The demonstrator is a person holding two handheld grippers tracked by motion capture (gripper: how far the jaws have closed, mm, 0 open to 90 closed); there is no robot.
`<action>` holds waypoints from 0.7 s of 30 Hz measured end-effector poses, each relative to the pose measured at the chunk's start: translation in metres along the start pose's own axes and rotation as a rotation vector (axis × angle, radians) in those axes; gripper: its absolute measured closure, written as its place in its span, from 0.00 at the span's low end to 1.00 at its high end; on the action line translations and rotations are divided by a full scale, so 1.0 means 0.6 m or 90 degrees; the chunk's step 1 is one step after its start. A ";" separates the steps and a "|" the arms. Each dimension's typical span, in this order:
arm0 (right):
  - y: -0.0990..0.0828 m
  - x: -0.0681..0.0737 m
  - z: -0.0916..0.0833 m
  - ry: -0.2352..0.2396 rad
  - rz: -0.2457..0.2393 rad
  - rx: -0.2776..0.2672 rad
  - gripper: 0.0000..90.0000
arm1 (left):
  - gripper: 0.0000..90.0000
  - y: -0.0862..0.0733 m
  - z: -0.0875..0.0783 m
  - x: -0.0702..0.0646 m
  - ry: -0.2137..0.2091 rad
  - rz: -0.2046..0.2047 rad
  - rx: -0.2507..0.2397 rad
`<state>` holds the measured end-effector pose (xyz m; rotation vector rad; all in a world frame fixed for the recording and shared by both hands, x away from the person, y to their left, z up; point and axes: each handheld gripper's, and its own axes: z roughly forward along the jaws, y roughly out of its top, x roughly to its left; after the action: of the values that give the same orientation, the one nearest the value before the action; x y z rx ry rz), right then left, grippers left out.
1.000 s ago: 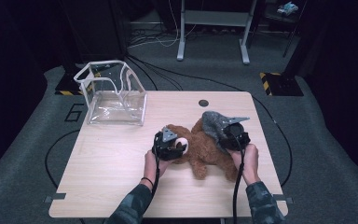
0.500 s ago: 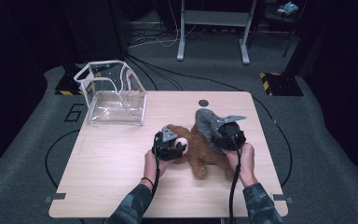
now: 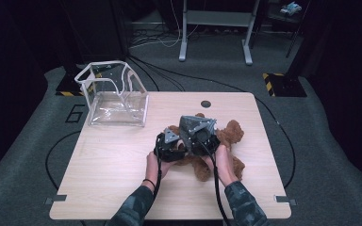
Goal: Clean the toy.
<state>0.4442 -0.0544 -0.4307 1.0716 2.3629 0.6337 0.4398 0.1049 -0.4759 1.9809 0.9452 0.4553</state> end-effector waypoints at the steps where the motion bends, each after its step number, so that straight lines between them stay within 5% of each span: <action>1: 0.001 0.004 0.001 -0.008 -0.007 0.007 0.62 | 0.50 0.000 0.000 0.000 0.000 0.000 0.000; 5: 0.001 0.004 0.004 -0.019 -0.013 0.005 0.69 | 0.50 0.000 0.000 0.000 0.000 0.000 0.001; 9: -0.005 -0.007 0.000 -0.005 0.016 -0.014 0.77 | 0.50 0.001 -0.001 0.001 -0.001 0.005 0.003; 10: -0.008 -0.018 -0.005 0.020 0.045 -0.017 0.79 | 0.50 0.001 -0.001 0.001 -0.003 0.002 0.001; 13: -0.012 -0.031 -0.015 0.030 0.067 -0.027 0.79 | 0.50 0.001 -0.001 0.002 -0.004 0.003 0.001; 21: -0.059 -0.090 -0.055 0.000 0.141 -0.053 0.79 | 0.50 0.000 -0.001 0.003 -0.006 0.000 -0.001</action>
<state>0.4367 -0.1241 -0.4134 1.3054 2.2147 0.8038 0.4405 0.1065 -0.4755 1.9794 0.9393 0.4459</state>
